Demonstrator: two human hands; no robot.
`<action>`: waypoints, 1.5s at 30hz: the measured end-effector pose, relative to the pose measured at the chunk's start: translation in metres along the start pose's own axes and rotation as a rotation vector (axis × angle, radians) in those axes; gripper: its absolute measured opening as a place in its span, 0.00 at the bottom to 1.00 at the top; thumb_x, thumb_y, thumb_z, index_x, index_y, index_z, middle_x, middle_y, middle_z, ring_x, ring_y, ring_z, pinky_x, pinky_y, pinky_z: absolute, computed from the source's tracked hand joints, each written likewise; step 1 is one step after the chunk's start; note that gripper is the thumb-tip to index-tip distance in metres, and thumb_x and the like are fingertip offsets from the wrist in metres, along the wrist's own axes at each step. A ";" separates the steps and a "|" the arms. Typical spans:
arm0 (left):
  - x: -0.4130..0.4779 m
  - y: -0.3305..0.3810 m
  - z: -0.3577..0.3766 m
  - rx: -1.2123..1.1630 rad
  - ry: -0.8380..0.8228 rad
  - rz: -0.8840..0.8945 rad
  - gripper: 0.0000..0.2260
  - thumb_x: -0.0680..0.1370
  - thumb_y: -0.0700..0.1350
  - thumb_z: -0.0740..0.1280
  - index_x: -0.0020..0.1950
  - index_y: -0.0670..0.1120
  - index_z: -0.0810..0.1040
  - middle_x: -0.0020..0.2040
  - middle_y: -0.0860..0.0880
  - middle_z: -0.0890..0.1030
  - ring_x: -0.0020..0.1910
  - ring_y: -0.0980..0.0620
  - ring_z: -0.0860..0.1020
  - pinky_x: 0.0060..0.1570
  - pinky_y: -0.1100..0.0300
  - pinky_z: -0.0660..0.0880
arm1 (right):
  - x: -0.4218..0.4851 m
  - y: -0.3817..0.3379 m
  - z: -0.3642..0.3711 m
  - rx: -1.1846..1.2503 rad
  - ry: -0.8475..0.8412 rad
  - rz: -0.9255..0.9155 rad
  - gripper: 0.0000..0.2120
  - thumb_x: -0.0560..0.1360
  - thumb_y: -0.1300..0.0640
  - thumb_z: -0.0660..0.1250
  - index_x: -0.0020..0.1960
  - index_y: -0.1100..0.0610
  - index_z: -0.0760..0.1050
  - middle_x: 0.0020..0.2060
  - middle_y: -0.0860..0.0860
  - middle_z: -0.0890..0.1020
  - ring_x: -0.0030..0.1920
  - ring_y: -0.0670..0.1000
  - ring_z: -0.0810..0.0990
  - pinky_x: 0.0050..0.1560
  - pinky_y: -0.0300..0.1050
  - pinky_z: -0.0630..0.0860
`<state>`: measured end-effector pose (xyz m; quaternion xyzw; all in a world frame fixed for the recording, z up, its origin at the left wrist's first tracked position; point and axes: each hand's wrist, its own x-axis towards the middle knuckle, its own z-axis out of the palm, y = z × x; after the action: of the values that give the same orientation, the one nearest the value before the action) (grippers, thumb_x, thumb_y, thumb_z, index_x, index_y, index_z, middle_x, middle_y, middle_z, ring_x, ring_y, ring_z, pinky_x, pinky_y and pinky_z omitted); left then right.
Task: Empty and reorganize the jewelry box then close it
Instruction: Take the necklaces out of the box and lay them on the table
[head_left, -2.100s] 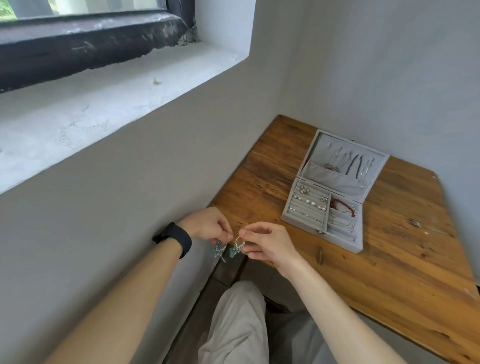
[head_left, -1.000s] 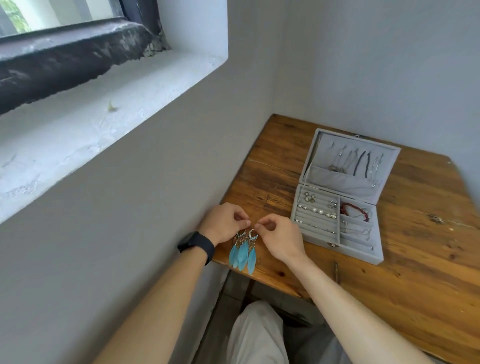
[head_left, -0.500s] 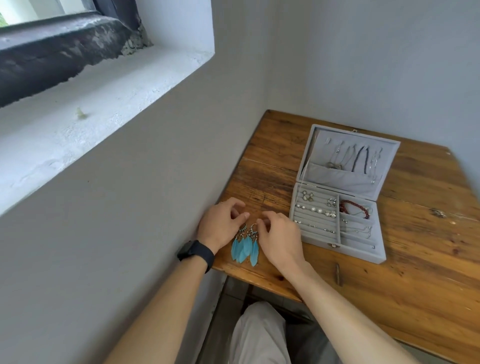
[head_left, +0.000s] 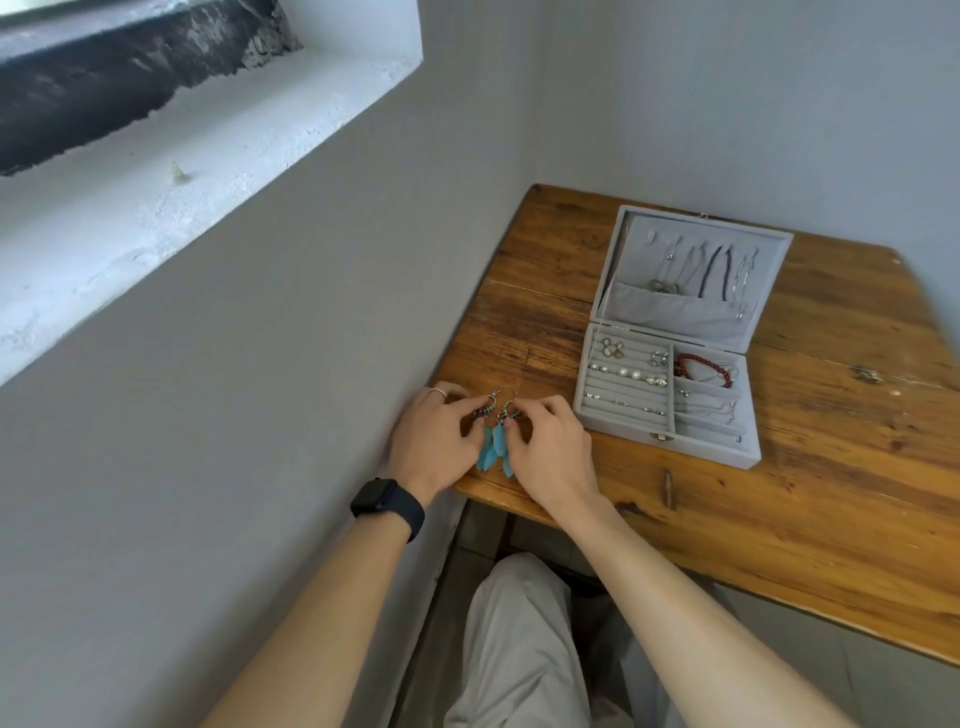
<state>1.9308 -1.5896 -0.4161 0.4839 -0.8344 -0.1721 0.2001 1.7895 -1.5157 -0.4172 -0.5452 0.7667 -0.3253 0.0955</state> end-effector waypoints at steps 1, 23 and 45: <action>0.000 0.000 -0.001 0.000 -0.005 0.002 0.16 0.80 0.52 0.65 0.67 0.56 0.78 0.63 0.53 0.76 0.62 0.54 0.72 0.58 0.58 0.73 | 0.000 -0.001 -0.001 -0.001 -0.006 0.007 0.16 0.80 0.52 0.66 0.65 0.56 0.78 0.57 0.52 0.76 0.51 0.53 0.81 0.48 0.45 0.80; -0.004 0.010 -0.014 -0.004 -0.117 -0.028 0.19 0.81 0.48 0.61 0.73 0.55 0.72 0.64 0.50 0.76 0.63 0.51 0.73 0.58 0.58 0.75 | -0.018 -0.004 -0.033 0.127 -0.106 0.092 0.18 0.81 0.54 0.63 0.70 0.47 0.73 0.58 0.46 0.80 0.58 0.46 0.78 0.57 0.38 0.72; -0.049 0.184 -0.032 0.182 -0.011 0.287 0.25 0.81 0.52 0.61 0.78 0.57 0.61 0.79 0.48 0.63 0.79 0.46 0.57 0.76 0.47 0.59 | -0.098 0.060 -0.215 -0.191 0.148 -0.103 0.18 0.81 0.50 0.62 0.70 0.50 0.75 0.69 0.46 0.76 0.73 0.47 0.66 0.73 0.41 0.58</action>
<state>1.8332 -1.4631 -0.3087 0.3752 -0.9080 -0.0680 0.1735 1.6730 -1.3305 -0.3083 -0.5648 0.7702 -0.2948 -0.0305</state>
